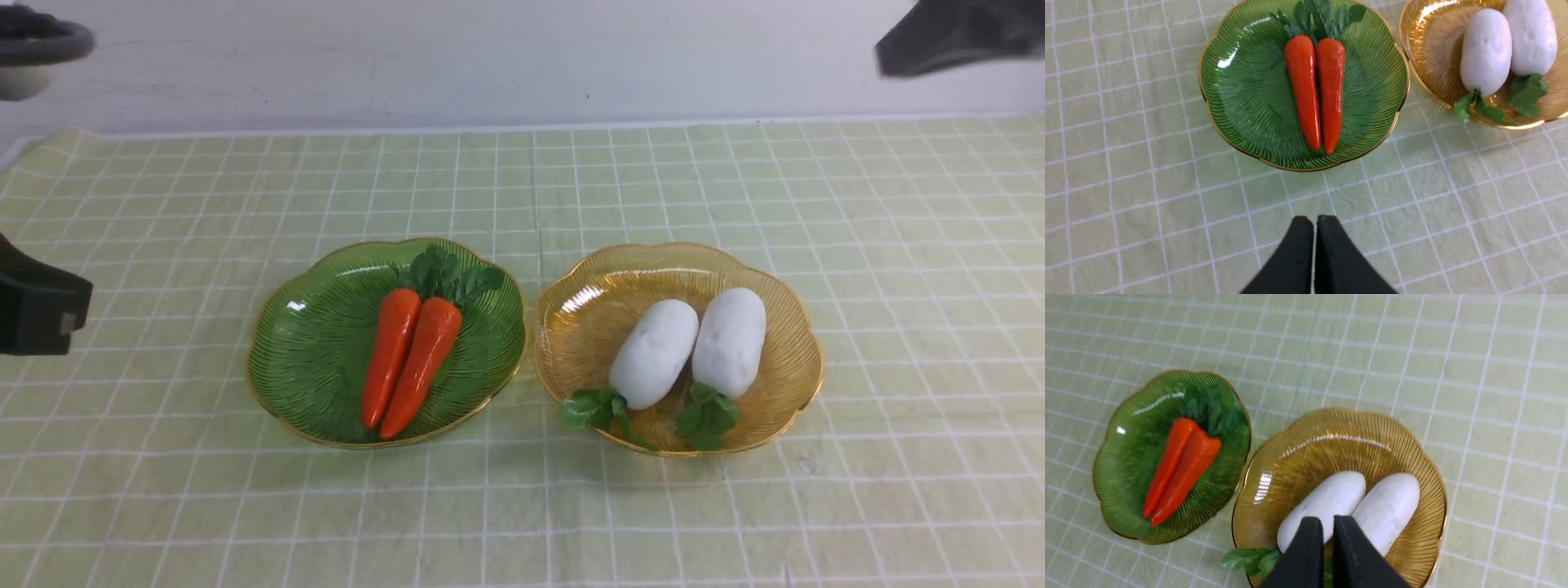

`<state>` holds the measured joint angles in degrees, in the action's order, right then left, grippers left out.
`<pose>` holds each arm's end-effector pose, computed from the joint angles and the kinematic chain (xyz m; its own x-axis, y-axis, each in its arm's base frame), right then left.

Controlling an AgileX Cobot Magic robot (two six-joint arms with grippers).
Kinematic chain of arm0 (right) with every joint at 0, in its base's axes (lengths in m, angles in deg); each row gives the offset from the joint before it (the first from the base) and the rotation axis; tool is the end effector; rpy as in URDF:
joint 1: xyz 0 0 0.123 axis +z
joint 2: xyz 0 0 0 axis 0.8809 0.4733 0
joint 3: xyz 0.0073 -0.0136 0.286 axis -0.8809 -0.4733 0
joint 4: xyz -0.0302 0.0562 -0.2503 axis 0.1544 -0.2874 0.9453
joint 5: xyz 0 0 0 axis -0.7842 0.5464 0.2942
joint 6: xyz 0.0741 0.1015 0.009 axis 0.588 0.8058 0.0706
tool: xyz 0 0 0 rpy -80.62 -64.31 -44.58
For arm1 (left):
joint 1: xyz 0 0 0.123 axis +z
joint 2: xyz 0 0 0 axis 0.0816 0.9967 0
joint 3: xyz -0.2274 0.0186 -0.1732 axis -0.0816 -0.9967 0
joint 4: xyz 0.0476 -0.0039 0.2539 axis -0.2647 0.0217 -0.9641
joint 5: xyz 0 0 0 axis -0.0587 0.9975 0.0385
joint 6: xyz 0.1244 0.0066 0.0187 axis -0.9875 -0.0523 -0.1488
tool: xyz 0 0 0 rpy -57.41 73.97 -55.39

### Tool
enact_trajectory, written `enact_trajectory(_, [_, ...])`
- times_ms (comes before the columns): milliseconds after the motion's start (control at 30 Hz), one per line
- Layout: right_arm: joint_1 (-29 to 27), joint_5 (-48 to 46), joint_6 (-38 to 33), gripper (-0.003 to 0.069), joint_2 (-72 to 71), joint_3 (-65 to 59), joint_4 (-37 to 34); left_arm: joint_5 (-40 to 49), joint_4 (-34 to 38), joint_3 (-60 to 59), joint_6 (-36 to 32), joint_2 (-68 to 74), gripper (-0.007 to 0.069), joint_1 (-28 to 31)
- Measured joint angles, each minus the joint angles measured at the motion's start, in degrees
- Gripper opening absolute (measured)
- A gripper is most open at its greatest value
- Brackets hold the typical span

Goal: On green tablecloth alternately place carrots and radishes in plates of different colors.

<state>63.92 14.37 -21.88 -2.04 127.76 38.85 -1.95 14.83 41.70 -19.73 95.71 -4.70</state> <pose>0.3119 0.0633 0.4340 -0.7224 -0.1065 -0.6833 -0.3676 0.8960 0.2490 0.1703 -0.0411 0.3915 -0.6748 0.1301 -0.7264 0.2474 0.9673 -0.0565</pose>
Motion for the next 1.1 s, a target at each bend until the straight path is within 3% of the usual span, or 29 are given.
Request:
enact_trajectory(167, [0.0,2.08,-2.13,-0.0013,-19.33,-7.73,1.26,0.0,-0.18,0.0,1.54,-4.47,-0.0008,0.0])
enact_trajectory(300, [0.0,14.26,-4.22,-0.0014,-37.33,-23.26,1.26,0.0,-0.6,0.0,1.68,-6.7,-0.0008,0.0])
enact_trajectory(567, [0.0,54.06,-4.76,-0.0014,-70.67,-60.47,-0.14,-2.19,-0.81,-4.2,1.73,-9.1,-0.0008,0.0])
enact_trajectory(767, [0.0,66.34,-4.76,-0.0014,-83.74,-75.42,-0.74,-8.95,-0.98,-12.65,1.81,-14.4,-0.0008,0.0])
enact_trajectory(1100, [0.0,71.03,-4.81,-0.0015,-84.24,-77.12,-0.95,-19.11,-1.03,-30.41,1.87,-33.81,-0.0008,0.0])
